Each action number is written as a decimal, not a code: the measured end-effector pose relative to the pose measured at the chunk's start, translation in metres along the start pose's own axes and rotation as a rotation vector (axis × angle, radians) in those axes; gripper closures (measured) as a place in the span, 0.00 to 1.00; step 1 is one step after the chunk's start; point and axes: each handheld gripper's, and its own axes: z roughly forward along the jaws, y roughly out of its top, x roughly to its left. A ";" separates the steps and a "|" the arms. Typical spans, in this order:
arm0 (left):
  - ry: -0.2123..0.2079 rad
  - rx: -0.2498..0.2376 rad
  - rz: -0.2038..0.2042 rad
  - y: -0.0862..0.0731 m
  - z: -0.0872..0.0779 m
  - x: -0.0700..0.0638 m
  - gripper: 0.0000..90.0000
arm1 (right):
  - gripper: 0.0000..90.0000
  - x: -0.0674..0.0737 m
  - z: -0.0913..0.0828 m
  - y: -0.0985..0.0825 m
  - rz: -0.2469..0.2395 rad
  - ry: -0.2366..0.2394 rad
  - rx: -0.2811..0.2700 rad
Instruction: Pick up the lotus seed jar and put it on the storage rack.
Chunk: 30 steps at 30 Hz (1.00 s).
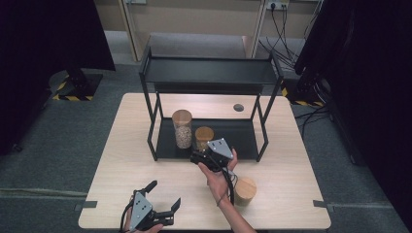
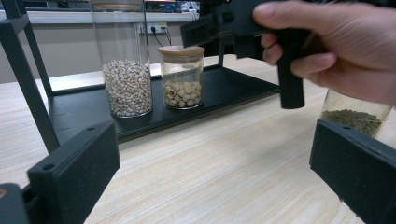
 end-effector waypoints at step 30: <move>0.013 -0.003 -0.004 -0.001 0.000 0.000 0.01 | 0.04 -0.018 -0.075 -0.022 -0.068 0.196 -0.047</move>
